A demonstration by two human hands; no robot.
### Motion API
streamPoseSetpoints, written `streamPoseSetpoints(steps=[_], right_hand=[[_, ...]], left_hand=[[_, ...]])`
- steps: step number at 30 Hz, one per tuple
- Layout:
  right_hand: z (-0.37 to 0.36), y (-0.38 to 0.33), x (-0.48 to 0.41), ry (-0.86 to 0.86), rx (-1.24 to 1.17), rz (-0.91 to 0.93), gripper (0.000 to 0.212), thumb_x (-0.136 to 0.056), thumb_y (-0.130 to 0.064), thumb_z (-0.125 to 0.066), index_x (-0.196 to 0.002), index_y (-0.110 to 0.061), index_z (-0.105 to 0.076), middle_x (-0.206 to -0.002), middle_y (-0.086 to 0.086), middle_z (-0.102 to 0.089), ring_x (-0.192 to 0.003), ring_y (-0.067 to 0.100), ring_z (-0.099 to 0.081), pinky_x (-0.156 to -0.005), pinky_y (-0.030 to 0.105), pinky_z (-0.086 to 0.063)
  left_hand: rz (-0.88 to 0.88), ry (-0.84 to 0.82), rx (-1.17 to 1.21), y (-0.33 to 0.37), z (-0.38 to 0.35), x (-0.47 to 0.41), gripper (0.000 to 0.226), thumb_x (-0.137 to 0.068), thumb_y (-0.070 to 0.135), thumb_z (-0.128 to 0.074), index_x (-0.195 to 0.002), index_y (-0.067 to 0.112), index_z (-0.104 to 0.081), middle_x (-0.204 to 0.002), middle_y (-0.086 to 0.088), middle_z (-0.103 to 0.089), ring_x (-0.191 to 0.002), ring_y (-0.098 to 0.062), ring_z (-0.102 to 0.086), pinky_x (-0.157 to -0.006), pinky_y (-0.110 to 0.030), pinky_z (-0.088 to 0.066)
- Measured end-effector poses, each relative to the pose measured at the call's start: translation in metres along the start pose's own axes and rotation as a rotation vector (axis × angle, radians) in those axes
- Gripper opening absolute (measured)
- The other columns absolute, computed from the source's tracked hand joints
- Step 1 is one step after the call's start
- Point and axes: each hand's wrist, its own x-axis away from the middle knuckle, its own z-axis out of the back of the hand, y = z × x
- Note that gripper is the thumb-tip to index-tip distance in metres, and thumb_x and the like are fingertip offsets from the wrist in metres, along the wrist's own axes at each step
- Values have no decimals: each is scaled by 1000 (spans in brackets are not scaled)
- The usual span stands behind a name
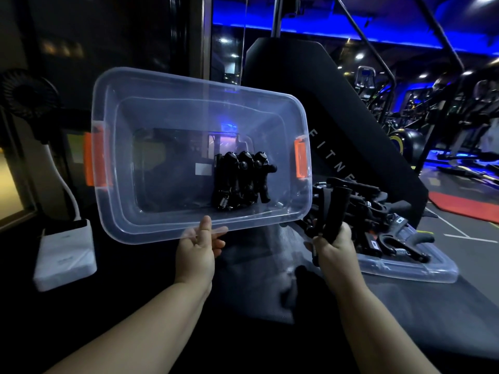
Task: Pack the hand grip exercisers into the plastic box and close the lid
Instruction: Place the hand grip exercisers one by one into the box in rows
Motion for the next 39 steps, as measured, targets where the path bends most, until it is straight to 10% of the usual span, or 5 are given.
streamPoseSetpoints(steps=[14, 24, 27, 34, 39], right_hand=[[-8, -5, 13, -134, -4, 3, 48, -83, -23, -63, -114, -32, -27, -91, -2, -54, -80, 20, -59, -75, 41, -51], [-4, 5, 7, -242, -106, -116, 15, -65, -57, -64, -78, -51, -57, -86, -5, -54, -77, 17, -50, -77, 45, -38], [-3, 1, 11, -305, -127, -120, 33, -67, -68, -62, -86, -41, -60, -78, -2, -57, -67, 18, -53, -65, 38, -44], [-9, -5, 13, -343, -152, -111, 55, -71, -36, -55, -125, -31, -43, -99, 10, -61, -71, 16, -60, -63, 31, -50], [-3, -1, 12, -348, -38, -99, 48, -63, -25, -59, -99, -51, -41, -107, 6, -63, -76, 17, -68, -63, 32, -56]], left_hand=[[13, -7, -24, -4, 3, -4, 31, -94, 46, -47, -92, 16, -55, -79, 12, -74, -53, 5, -58, -59, -20, -45], [16, -12, -25, -4, 3, -3, 32, -95, 45, -47, -94, 14, -55, -79, 11, -75, -53, 4, -57, -62, -22, -46], [12, -14, -28, -5, 4, -3, 32, -95, 45, -47, -94, 14, -55, -79, 11, -75, -53, 4, -58, -63, -23, -46], [15, -19, -24, -5, 4, -3, 32, -95, 46, -47, -94, 15, -55, -82, 10, -75, -55, 3, -59, -63, -22, -46], [12, -16, -19, -6, 4, -4, 32, -94, 46, -47, -94, 15, -55, -80, 11, -75, -55, 2, -59, -62, -22, -46]])
